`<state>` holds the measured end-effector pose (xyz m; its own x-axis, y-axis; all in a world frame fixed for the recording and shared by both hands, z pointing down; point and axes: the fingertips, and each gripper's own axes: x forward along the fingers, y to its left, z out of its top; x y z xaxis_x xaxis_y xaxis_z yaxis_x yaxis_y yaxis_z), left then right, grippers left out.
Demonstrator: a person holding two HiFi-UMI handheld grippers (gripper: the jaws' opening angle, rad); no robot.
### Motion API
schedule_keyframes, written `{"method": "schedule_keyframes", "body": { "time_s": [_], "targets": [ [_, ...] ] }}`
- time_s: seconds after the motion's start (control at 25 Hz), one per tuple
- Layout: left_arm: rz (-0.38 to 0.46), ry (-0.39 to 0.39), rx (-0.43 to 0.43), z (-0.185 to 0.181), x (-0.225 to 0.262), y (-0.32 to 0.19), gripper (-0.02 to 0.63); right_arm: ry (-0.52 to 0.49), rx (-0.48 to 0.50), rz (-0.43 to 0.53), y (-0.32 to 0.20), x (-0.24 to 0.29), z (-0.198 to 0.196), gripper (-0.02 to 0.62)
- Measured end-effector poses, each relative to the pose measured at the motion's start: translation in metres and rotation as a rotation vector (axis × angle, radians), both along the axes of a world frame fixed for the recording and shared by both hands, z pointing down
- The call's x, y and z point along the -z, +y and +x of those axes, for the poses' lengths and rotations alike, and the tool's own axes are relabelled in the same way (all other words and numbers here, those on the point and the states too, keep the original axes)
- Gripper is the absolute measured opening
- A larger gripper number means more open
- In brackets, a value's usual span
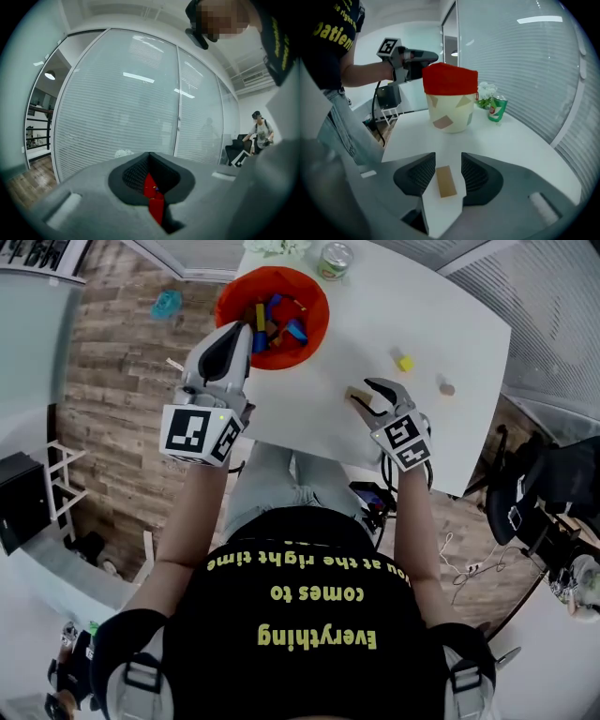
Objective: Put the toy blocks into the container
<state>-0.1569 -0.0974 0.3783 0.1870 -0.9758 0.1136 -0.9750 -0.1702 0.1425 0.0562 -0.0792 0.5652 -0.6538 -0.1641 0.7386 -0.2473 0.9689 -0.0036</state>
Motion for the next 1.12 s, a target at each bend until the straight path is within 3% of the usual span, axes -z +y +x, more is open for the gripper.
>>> {"method": "schedule_keyframes", "body": {
  "time_s": [0.48,0.92,1.04,1.12],
  "targets": [
    [-0.012,0.005,0.012,0.0,-0.007,0.003,-0.003,0.296,0.287,-0.02,0.02,-0.064,0.006,0.207],
    [-0.022,0.011,0.03,-0.008,-0.011,0.006,-0.003,0.278,0.299,-0.101,0.018,-0.063,0.006,0.225],
    [-0.023,0.011,0.031,-0.009,-0.011,0.005,-0.003,0.275,0.278,-0.096,0.018,-0.061,0.006,0.206],
    [-0.024,0.012,0.032,-0.008,-0.011,0.004,-0.003,0.277,0.271,-0.09,0.017,-0.061,0.005,0.153]
  ]
}}
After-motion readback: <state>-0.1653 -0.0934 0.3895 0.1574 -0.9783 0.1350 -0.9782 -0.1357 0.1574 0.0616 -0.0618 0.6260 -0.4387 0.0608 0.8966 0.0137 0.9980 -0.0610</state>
